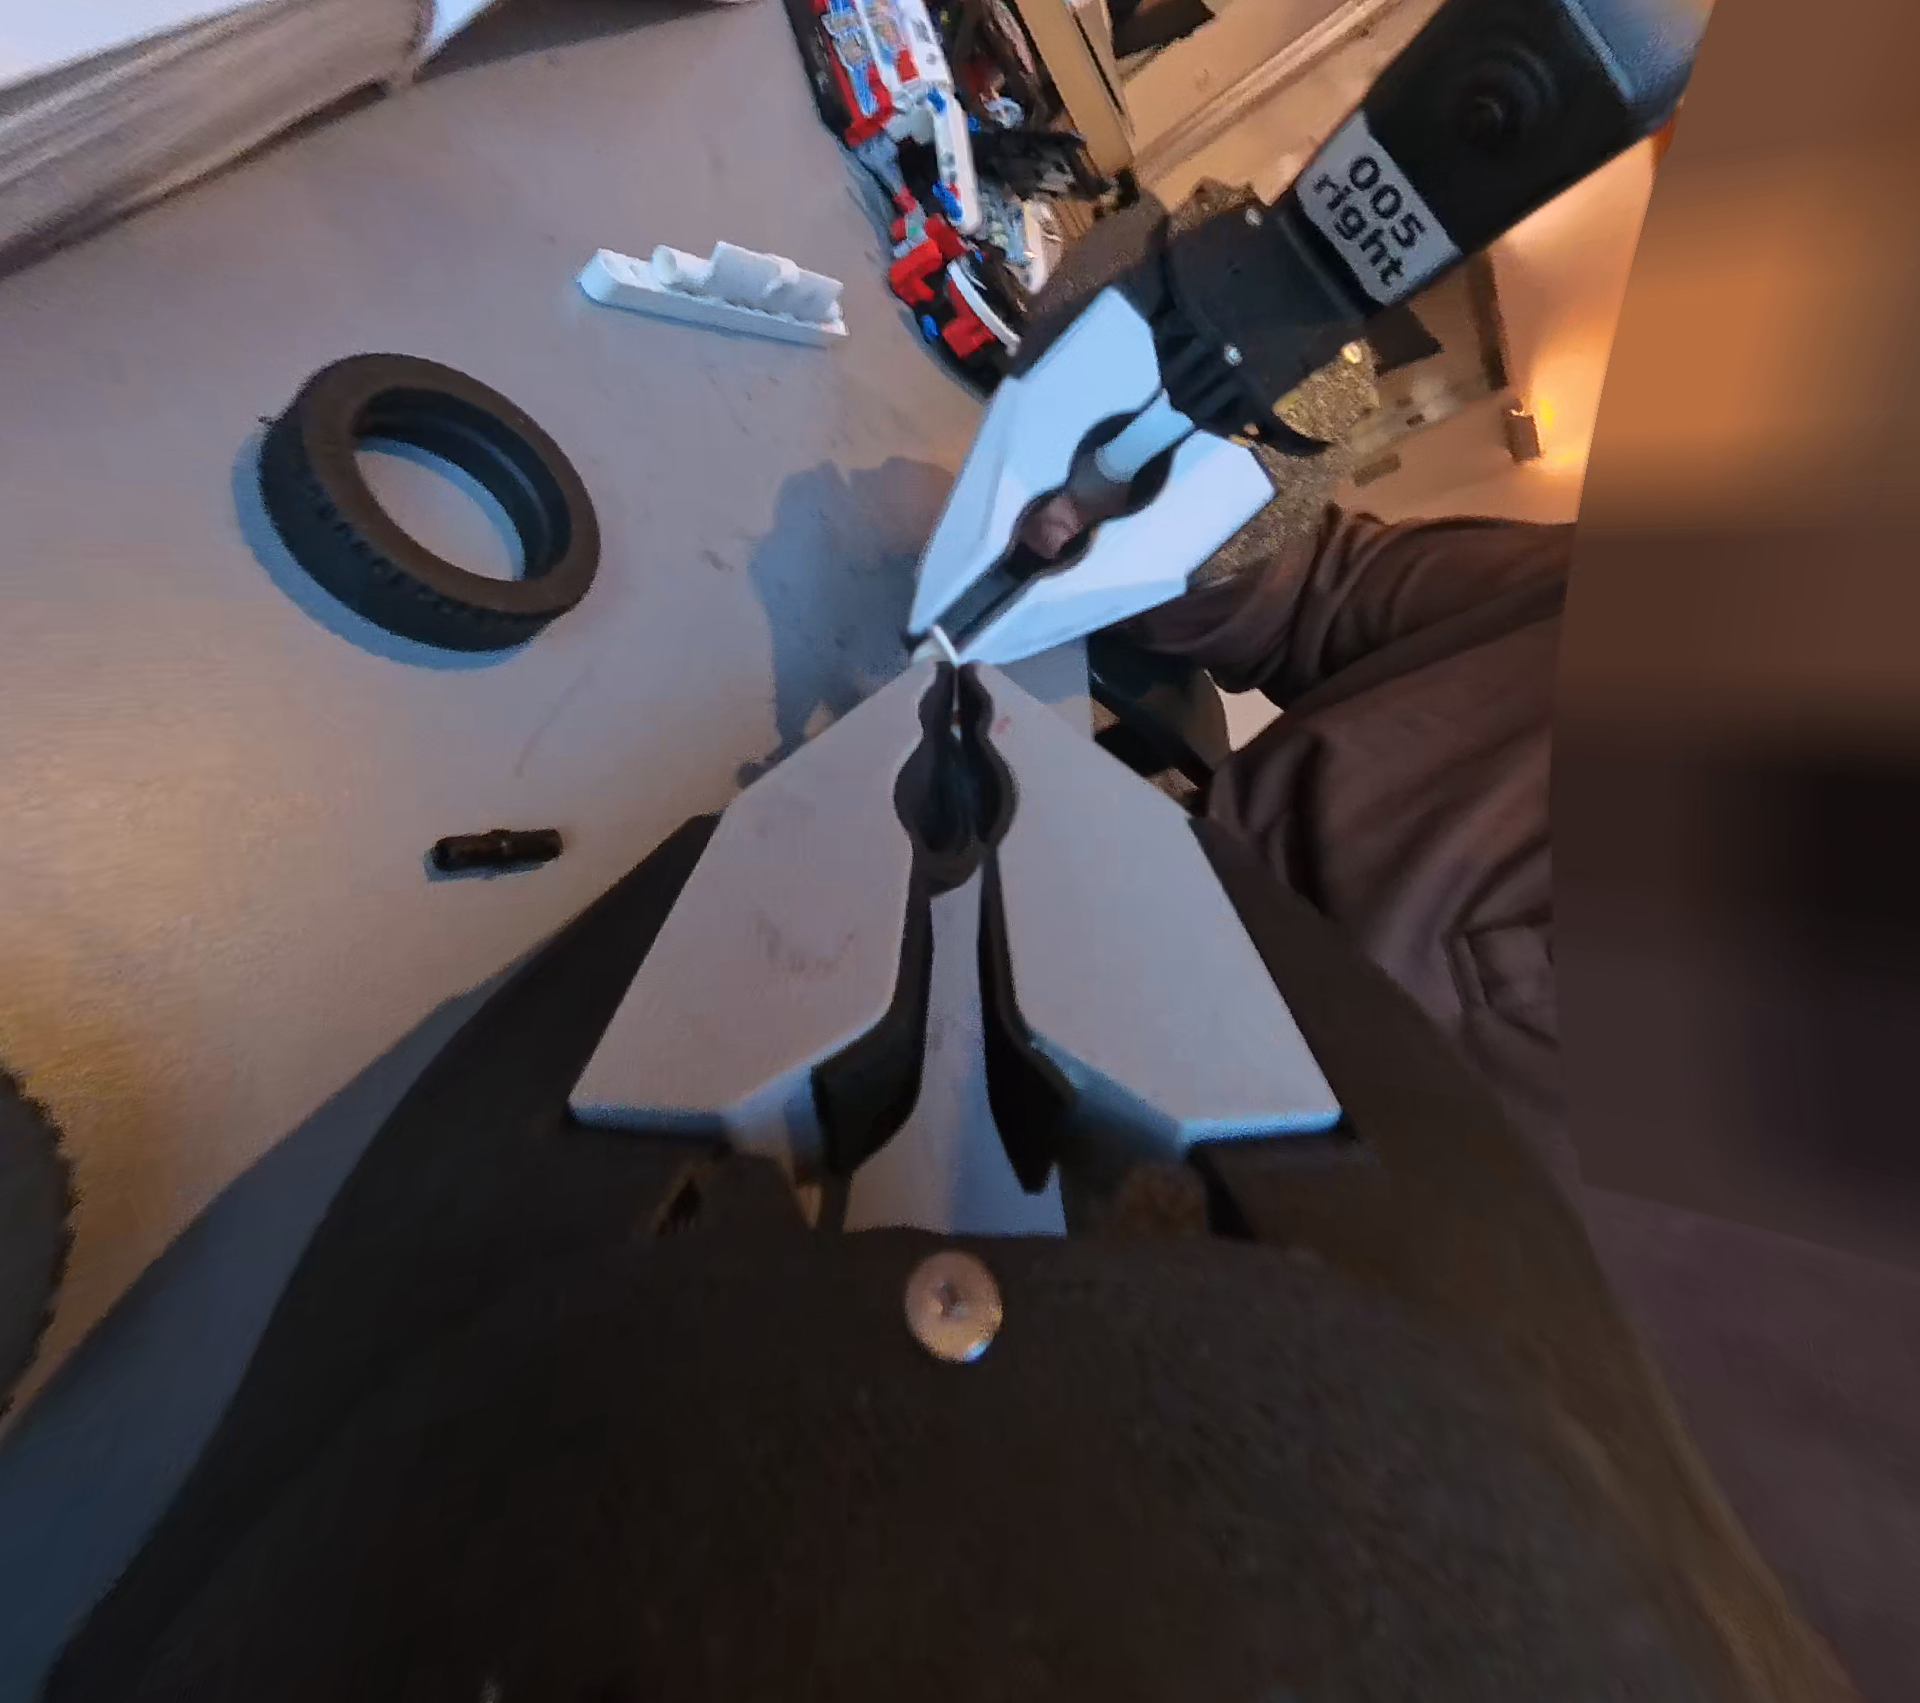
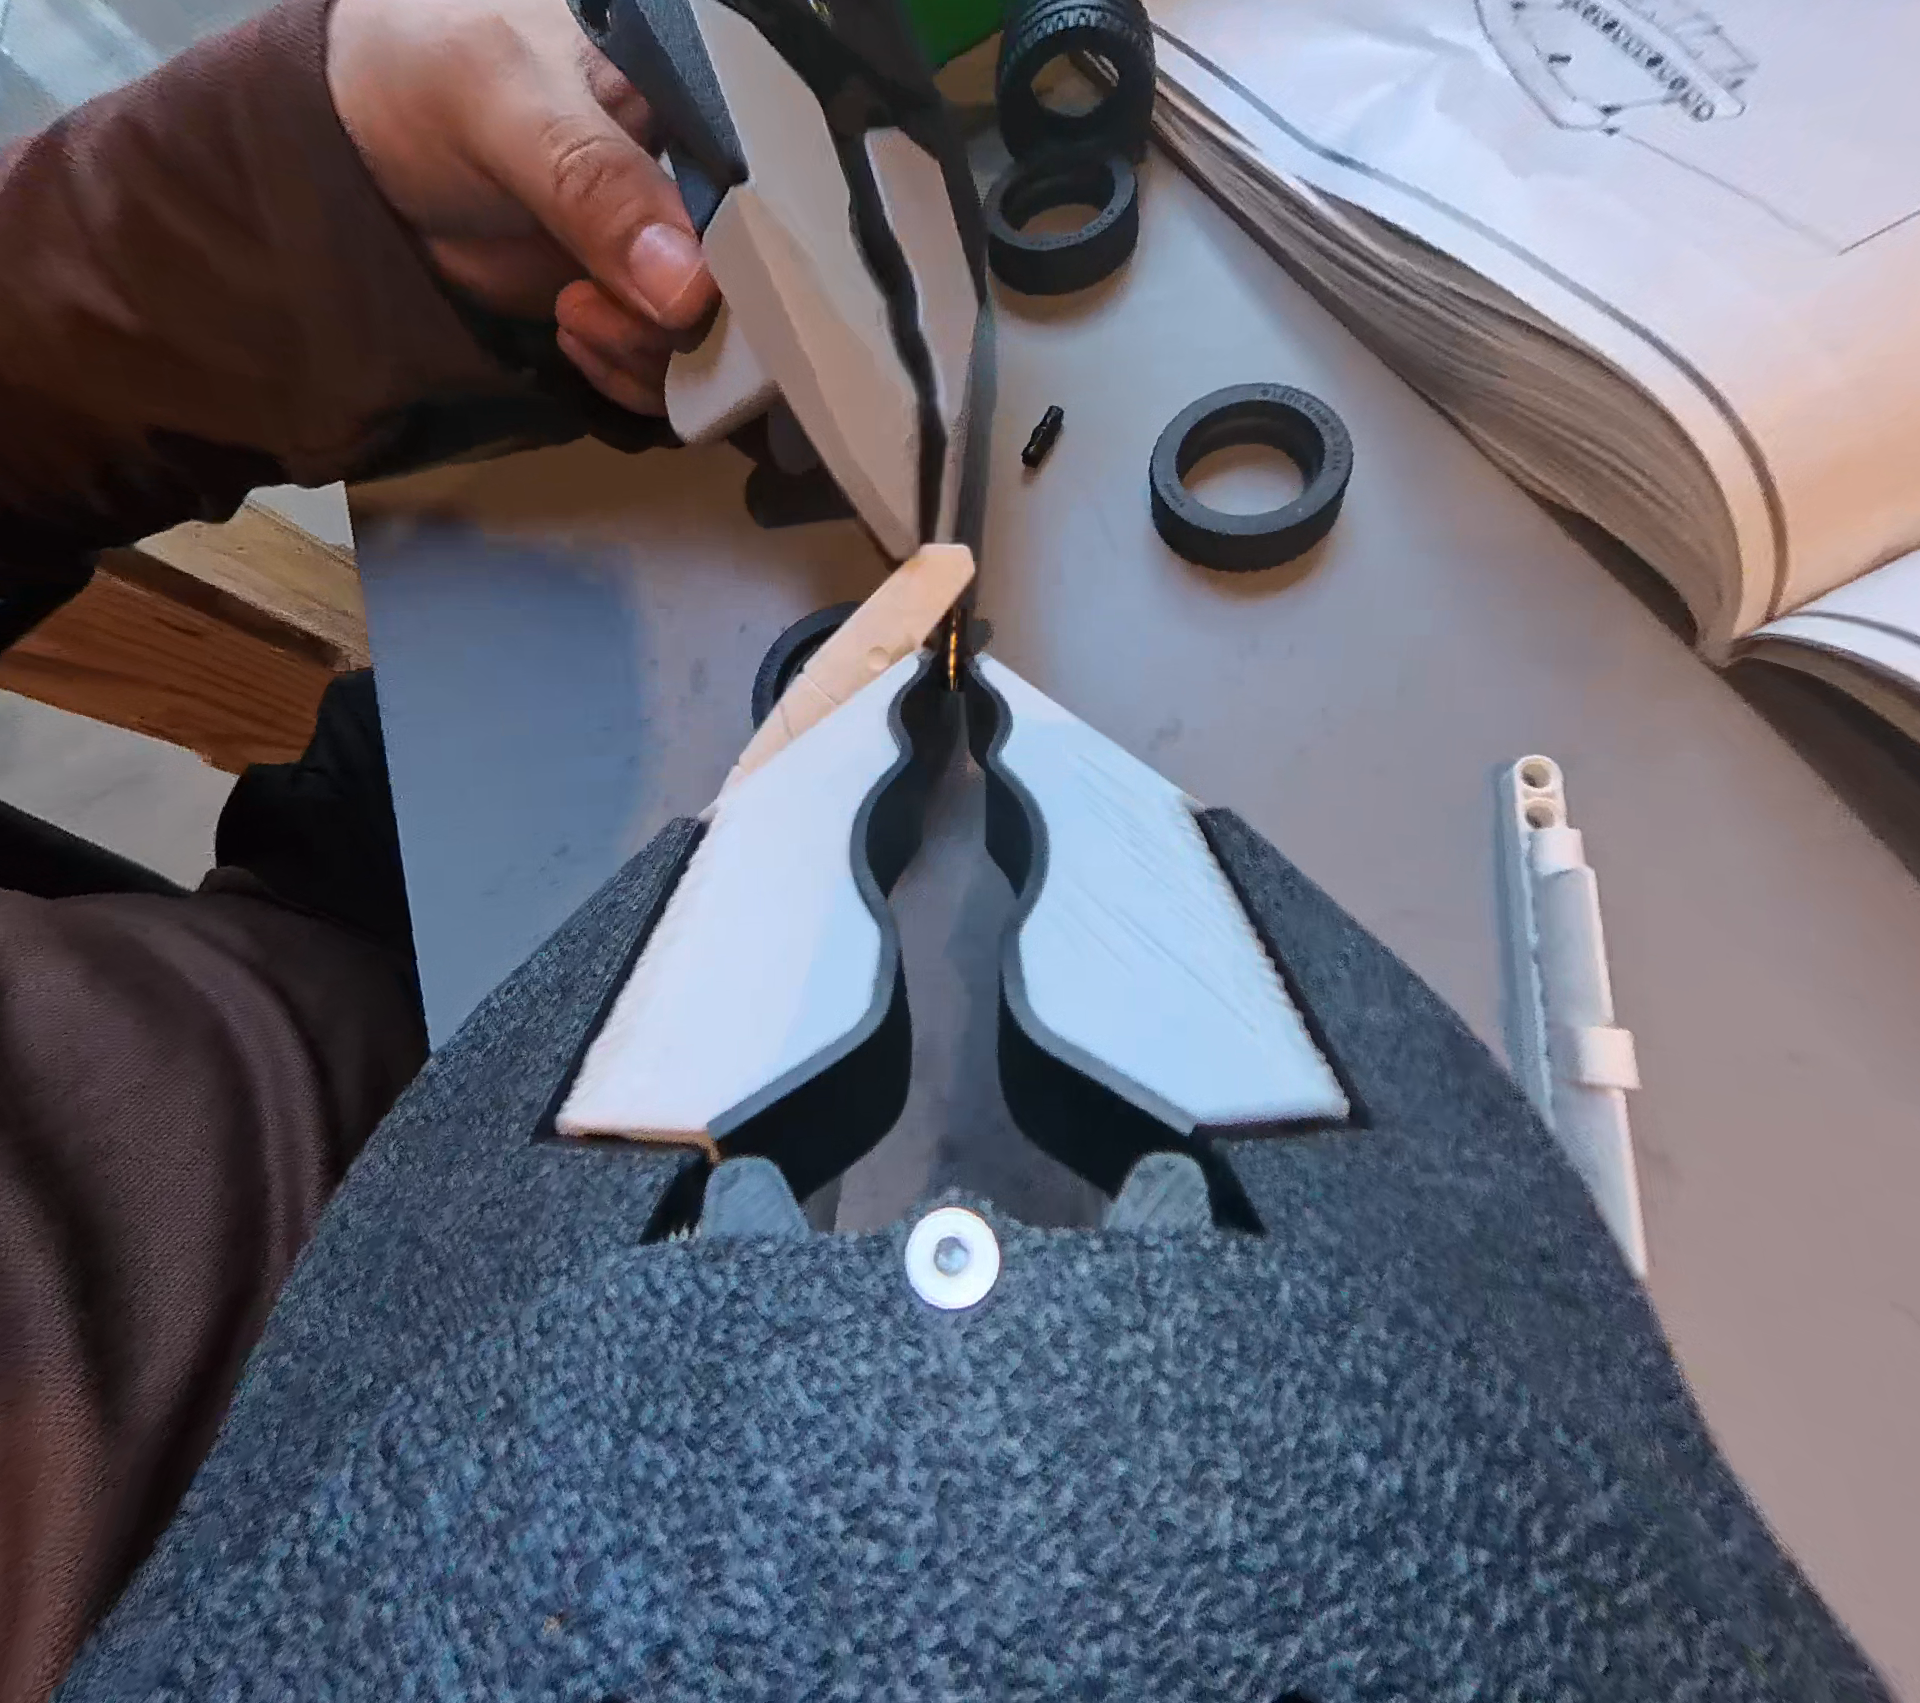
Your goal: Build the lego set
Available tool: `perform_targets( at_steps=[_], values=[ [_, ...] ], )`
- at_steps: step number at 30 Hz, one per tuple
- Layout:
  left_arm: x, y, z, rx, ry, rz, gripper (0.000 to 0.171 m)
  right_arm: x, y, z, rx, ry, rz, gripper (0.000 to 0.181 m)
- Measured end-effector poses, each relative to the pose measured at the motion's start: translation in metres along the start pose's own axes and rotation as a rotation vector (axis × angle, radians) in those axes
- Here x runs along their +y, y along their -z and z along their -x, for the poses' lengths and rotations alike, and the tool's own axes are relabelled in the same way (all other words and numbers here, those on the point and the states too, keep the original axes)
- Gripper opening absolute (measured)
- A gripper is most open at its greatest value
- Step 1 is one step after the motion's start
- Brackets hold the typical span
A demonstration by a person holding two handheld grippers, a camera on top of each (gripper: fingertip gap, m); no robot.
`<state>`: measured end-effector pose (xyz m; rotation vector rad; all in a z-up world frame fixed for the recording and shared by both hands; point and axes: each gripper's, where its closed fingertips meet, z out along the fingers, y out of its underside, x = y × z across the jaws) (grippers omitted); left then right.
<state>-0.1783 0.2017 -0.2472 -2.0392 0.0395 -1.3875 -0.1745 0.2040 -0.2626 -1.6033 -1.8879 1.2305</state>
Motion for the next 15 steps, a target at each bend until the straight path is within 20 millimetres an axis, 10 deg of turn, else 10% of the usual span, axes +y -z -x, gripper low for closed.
perform_targets(
  at_steps=[15],
  values=[
    [-0.001, 0.013, 0.016, -0.244, -0.038, -0.089, 0.02, 0.011, -0.005, -0.002, 0.005, -0.005, 0.033, 0.004]
  ],
)
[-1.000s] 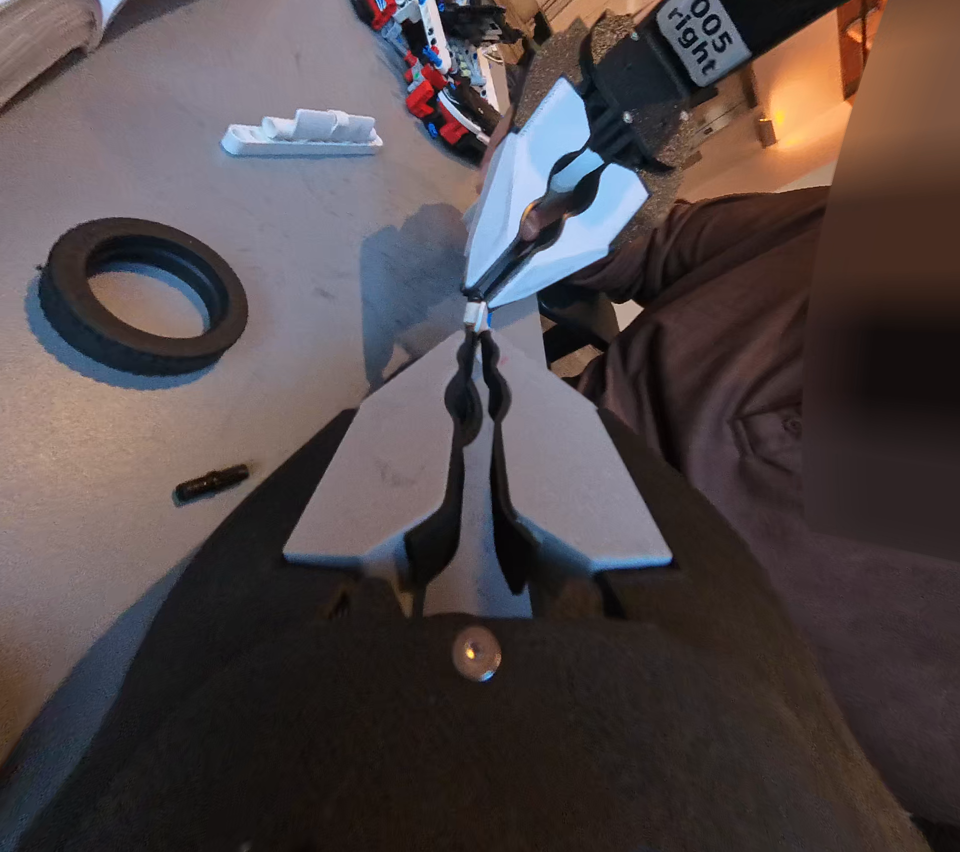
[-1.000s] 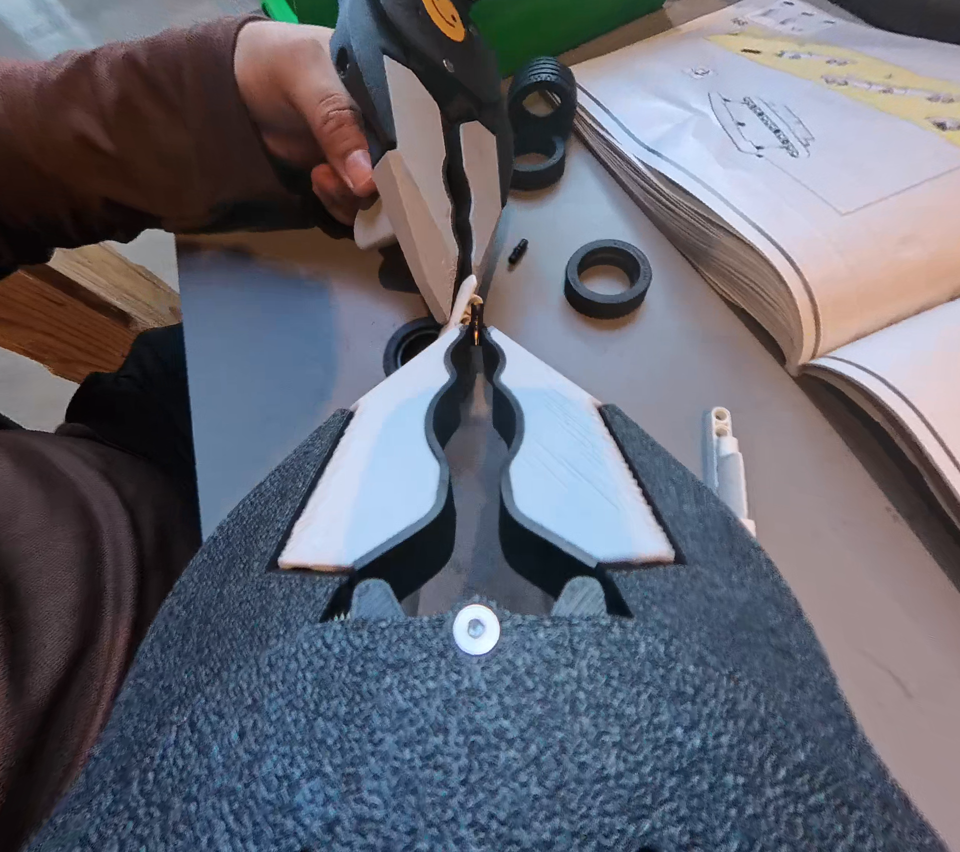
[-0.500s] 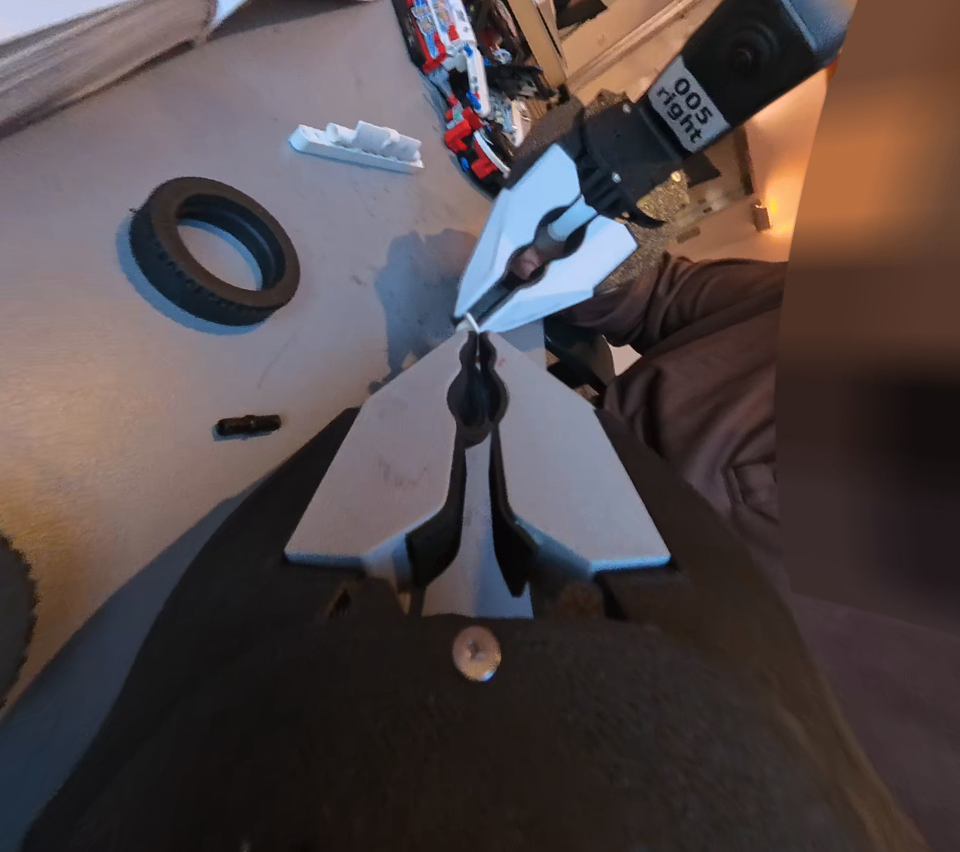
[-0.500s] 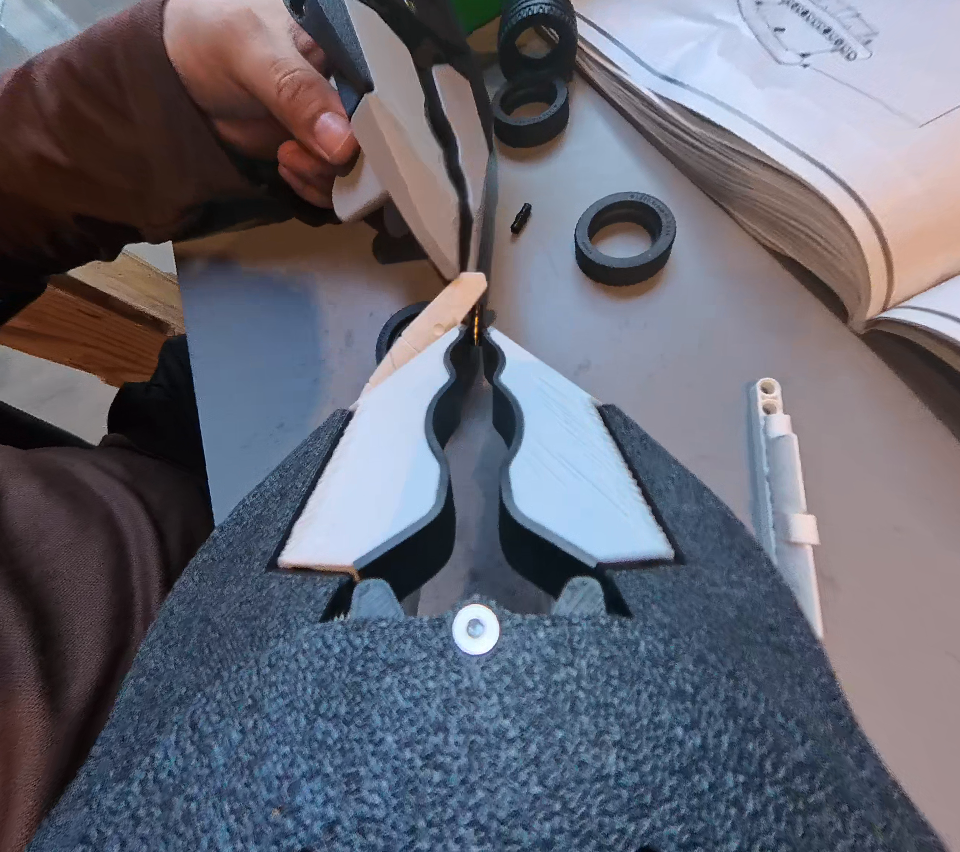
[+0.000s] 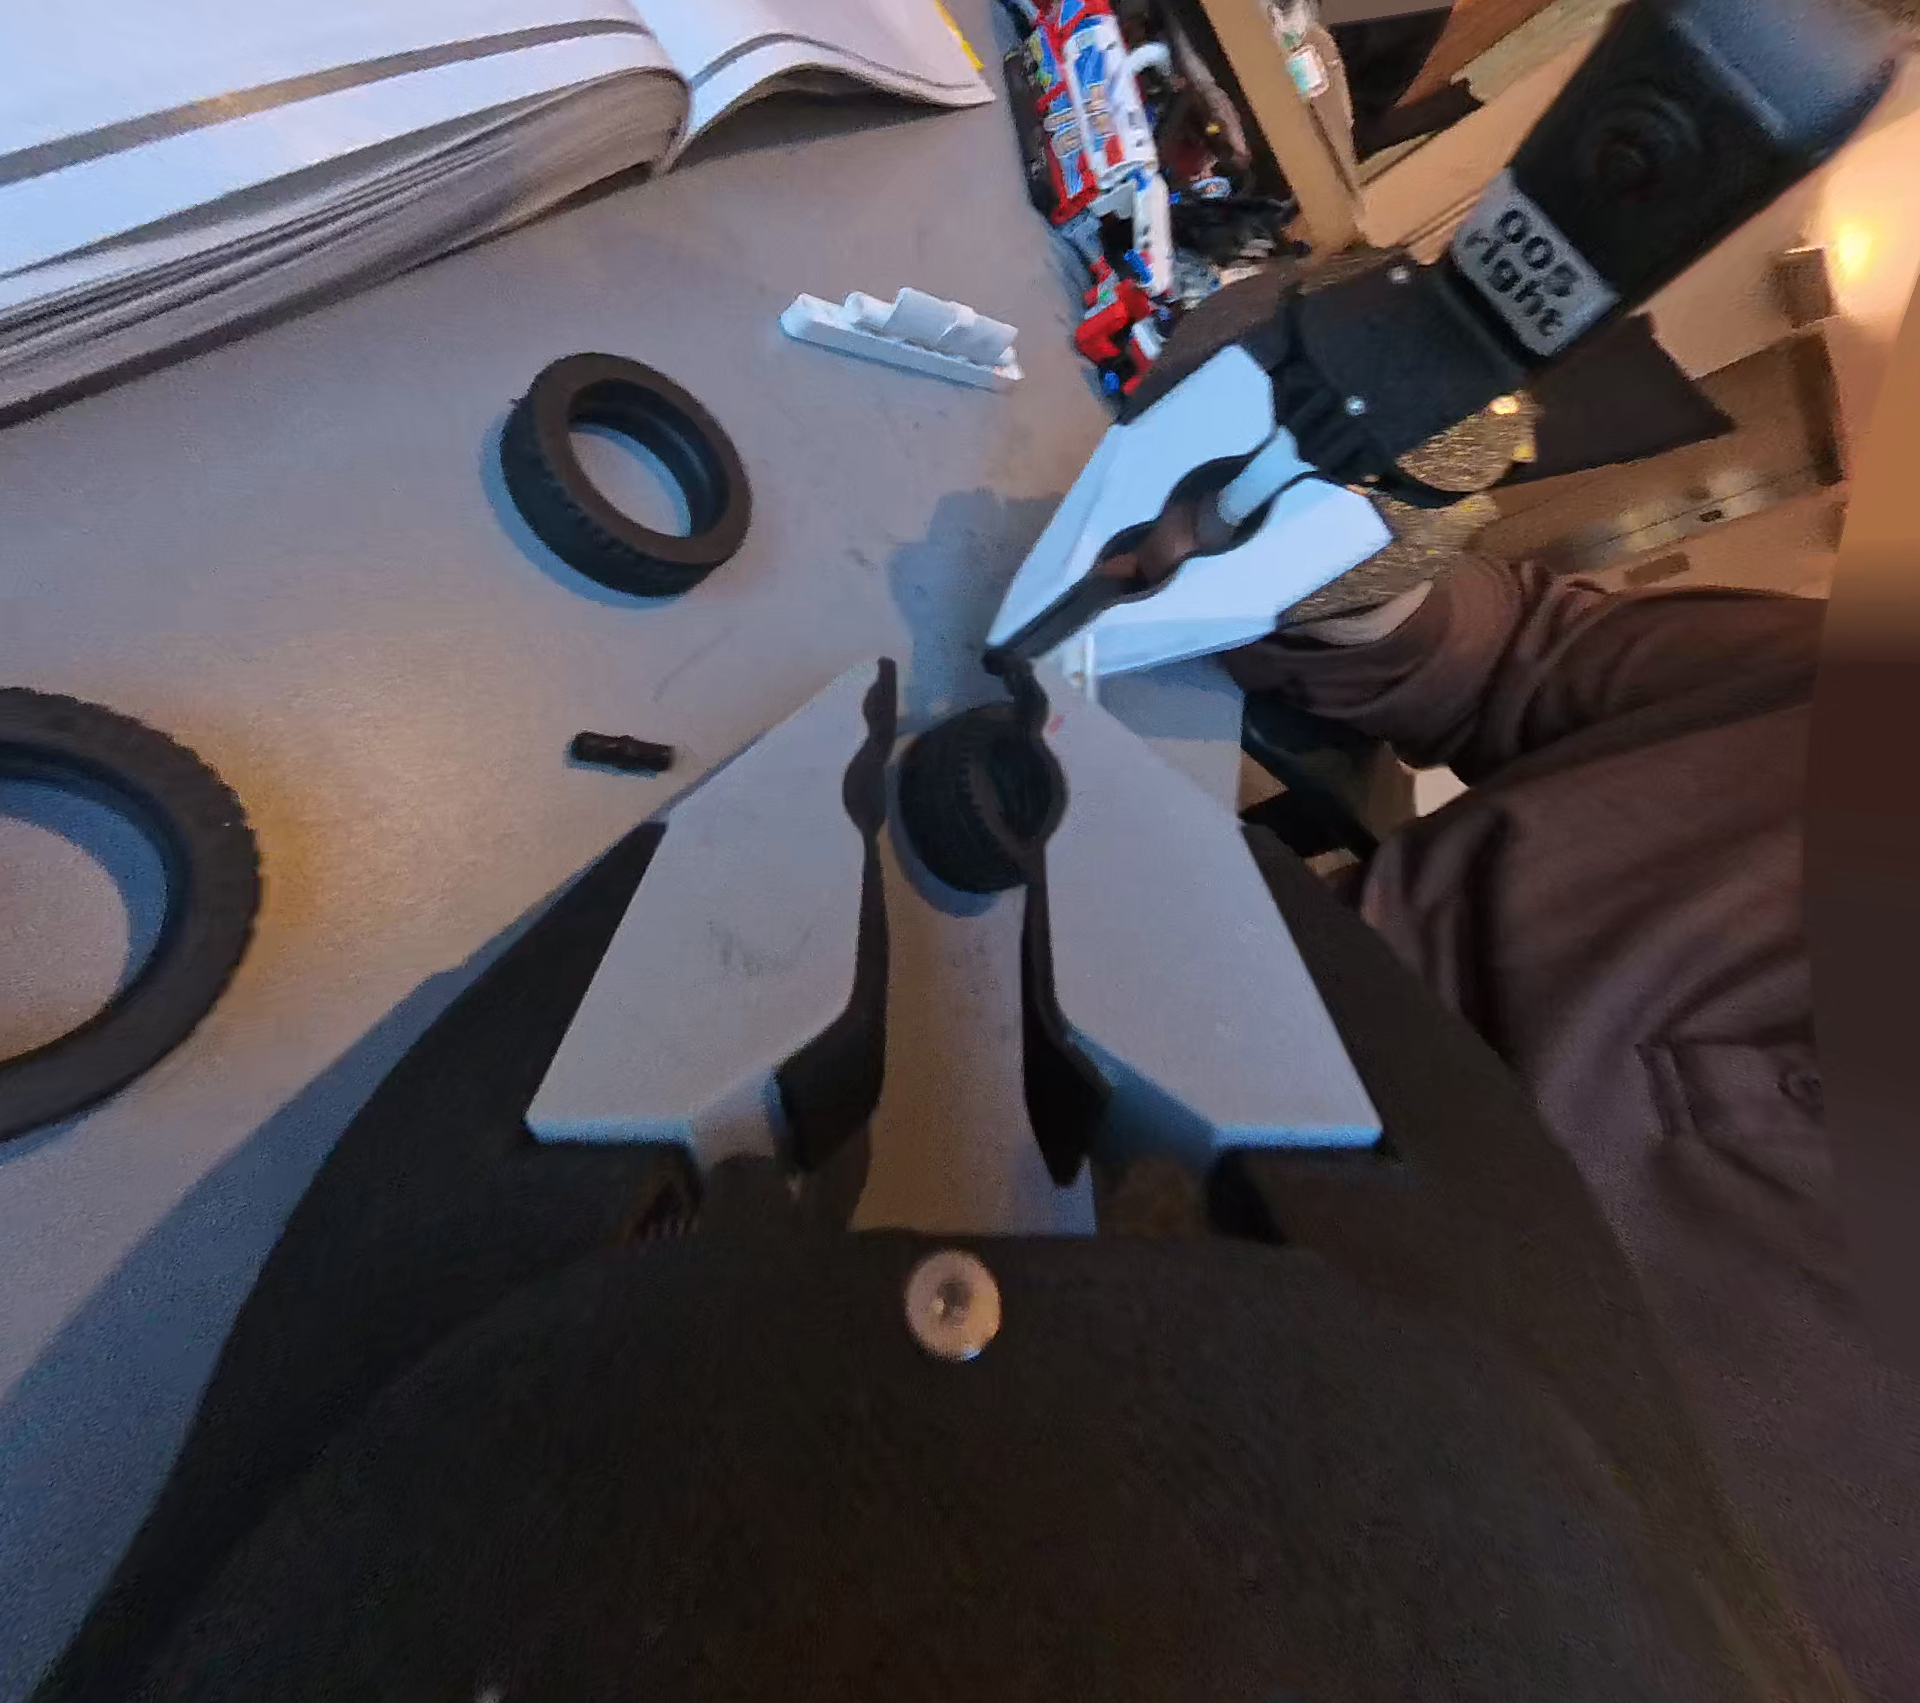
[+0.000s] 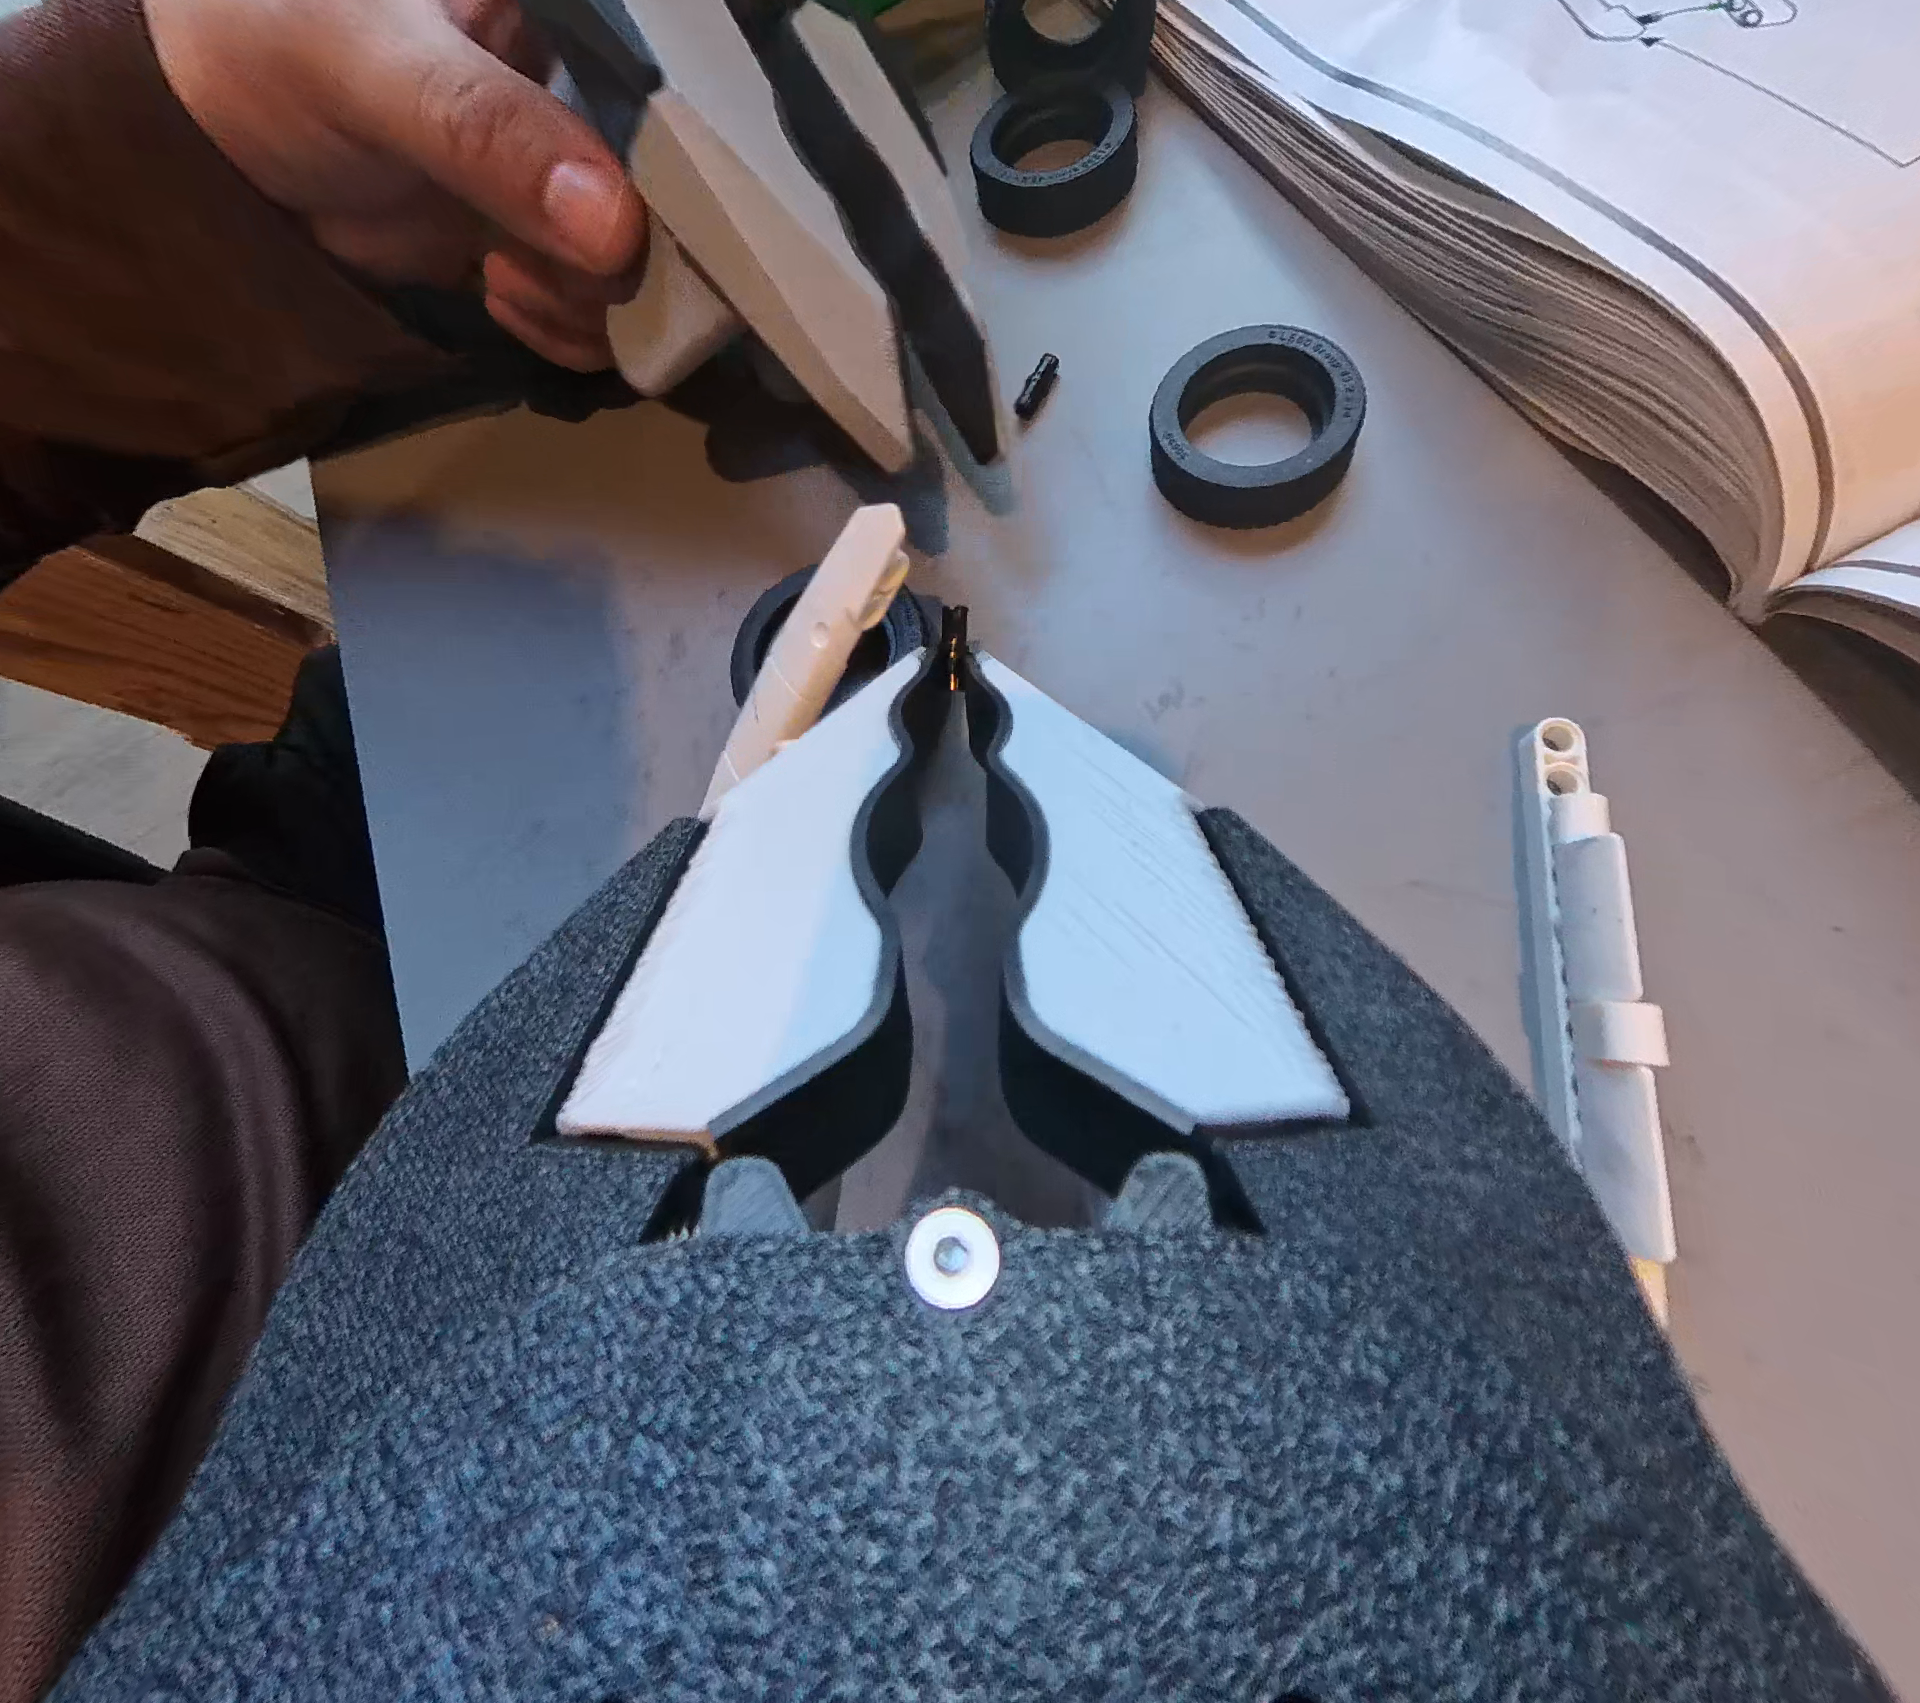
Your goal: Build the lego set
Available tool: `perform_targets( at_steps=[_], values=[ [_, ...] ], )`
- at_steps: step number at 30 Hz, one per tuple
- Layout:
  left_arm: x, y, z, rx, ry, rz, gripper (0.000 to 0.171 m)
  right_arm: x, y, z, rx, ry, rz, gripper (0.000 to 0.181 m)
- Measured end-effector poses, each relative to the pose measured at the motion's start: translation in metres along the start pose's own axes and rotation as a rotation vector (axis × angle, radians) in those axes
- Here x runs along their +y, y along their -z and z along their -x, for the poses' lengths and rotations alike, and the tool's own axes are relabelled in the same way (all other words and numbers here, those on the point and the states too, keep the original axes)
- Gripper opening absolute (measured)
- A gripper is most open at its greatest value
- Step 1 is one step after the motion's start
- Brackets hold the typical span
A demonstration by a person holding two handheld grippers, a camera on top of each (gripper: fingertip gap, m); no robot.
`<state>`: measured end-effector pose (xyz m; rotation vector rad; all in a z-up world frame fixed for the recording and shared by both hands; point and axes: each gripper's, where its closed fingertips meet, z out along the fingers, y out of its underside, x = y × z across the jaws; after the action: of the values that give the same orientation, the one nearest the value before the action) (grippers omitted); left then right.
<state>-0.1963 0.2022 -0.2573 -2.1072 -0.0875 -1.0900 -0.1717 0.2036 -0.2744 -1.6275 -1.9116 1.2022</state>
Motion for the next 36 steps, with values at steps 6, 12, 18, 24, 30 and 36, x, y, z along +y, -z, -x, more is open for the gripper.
perform_targets(
  at_steps=[6, 12, 18, 24, 30, 36],
  values=[
    [0.012, -0.004, -0.026, 0.058, -0.008, 0.019, 0.037, -0.003, 0.012, -0.008, 0.028, 0.006, -0.031, 0.004],
    [0.021, -0.015, -0.032, 0.121, -0.016, 0.1, 0.017, -0.009, 0.018, 0.01, -0.059, 0.165, -0.065, 0.004],
    [0.012, -0.02, -0.032, 0.185, -0.029, 0.075, 0.002, -0.008, 0.017, 0.006, -0.015, 0.252, -0.048, 0.004],
    [0.004, -0.02, -0.029, 0.221, 0.001, 0.052, 0.003, -0.006, 0.016, 0.006, -0.042, 0.239, -0.046, 0.004],
    [0.006, -0.021, -0.03, 0.195, -0.022, 0.046, 0.01, -0.003, 0.01, 0.01, -0.038, 0.209, -0.019, 0.004],
    [0.014, -0.021, -0.031, 0.152, -0.056, 0.066, 0.005, 0.0, 0.008, 0.006, 0.005, 0.233, 0.015, 0.004]
  ],
)
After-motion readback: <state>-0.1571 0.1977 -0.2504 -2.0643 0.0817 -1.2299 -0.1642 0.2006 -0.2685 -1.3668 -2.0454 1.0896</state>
